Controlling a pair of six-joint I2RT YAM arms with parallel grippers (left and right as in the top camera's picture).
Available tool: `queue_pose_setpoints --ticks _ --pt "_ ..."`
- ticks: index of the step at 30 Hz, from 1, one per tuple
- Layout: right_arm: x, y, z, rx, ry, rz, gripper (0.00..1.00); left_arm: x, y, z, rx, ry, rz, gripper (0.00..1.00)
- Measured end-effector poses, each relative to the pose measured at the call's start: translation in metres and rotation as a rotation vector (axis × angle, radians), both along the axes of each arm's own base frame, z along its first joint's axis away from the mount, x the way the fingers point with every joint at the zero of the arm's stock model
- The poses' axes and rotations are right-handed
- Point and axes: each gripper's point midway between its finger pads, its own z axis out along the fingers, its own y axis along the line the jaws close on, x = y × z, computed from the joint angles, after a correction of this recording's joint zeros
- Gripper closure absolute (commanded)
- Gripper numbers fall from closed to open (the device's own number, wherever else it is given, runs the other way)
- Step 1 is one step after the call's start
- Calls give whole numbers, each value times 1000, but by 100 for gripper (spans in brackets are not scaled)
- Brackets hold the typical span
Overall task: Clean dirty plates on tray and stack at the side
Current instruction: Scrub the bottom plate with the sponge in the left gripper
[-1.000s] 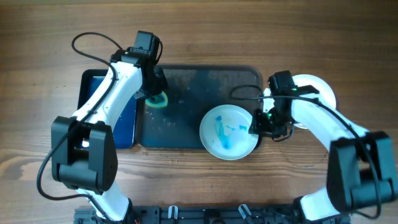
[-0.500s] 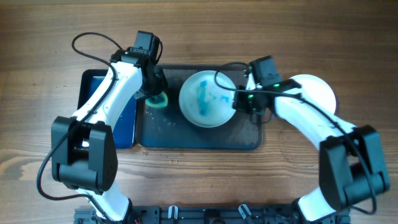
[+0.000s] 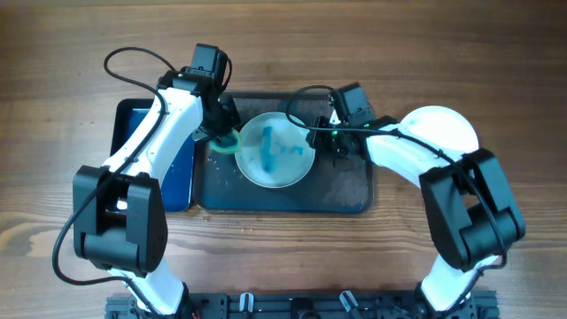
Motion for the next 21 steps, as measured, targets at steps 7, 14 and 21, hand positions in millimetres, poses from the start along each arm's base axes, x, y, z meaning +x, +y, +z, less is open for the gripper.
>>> queue_pose_setpoints --ticks 7,14,21 --pt "-4 12 -6 54 25 37 96 -1 -38 0 -30 -37 -90 96" --pt "-5 12 -5 59 29 40 96 -14 -73 -29 -22 15 -184 96" --pt "-5 13 -5 62 29 44 96 -15 -70 -61 24 66 -224 96"
